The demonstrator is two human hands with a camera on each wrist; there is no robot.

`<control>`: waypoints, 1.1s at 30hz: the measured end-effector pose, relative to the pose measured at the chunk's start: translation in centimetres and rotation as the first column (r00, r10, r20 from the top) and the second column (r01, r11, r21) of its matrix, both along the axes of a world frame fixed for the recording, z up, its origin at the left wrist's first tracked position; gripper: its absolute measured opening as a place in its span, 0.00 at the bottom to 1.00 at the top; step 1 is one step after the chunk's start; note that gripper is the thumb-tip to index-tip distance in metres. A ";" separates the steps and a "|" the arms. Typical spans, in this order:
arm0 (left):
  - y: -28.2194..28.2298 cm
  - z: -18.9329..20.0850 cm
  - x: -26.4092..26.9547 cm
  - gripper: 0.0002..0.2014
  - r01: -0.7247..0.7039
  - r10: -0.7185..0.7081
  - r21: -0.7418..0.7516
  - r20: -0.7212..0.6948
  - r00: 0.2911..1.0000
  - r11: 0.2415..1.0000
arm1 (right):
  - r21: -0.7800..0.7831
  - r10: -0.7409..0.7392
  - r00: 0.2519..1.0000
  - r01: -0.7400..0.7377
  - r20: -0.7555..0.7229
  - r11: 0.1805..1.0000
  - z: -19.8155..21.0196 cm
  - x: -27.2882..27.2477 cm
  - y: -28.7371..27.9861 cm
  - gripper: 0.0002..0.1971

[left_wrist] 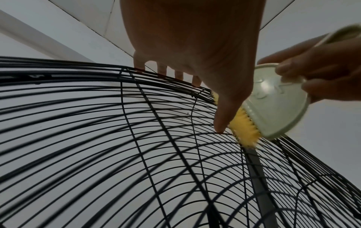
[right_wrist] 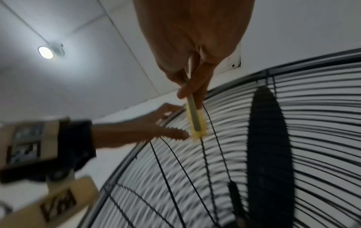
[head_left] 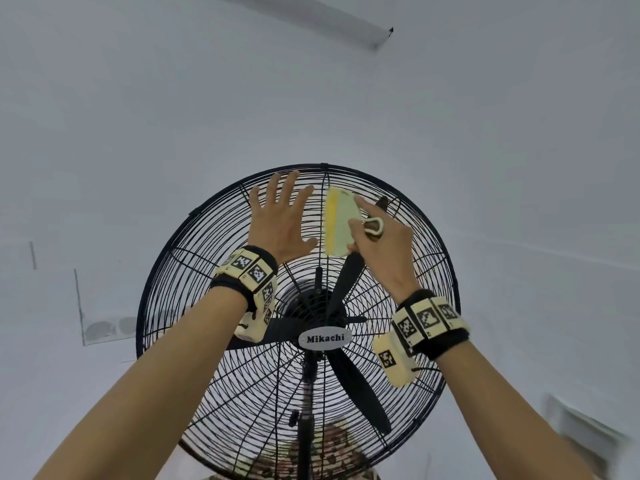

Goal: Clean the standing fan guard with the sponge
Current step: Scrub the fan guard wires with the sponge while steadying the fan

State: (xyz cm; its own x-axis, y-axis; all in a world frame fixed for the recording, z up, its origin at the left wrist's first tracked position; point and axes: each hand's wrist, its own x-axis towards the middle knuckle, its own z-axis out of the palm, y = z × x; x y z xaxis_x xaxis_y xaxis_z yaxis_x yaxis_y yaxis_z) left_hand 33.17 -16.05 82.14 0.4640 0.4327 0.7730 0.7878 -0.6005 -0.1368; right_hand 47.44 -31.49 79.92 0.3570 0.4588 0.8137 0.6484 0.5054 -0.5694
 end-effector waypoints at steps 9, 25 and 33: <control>0.3 -0.3 -0.3 0.52 -0.013 0.013 -0.003 -0.045 0.999 1.000 | -0.001 -0.052 0.997 0.052 0.059 0.999 -4.6 0.3 0.4 0.22; -3.1 -8.7 -1.7 0.56 -0.045 0.042 -0.137 -0.030 0.999 0.990 | -0.177 -0.048 0.976 0.087 0.212 0.980 -7.9 0.4 -1.5 0.20; -3.6 -8.4 -1.8 0.55 -0.045 0.045 -0.085 -0.001 0.999 0.995 | -0.075 -0.073 0.985 0.086 0.156 0.993 -7.1 0.3 -0.9 0.25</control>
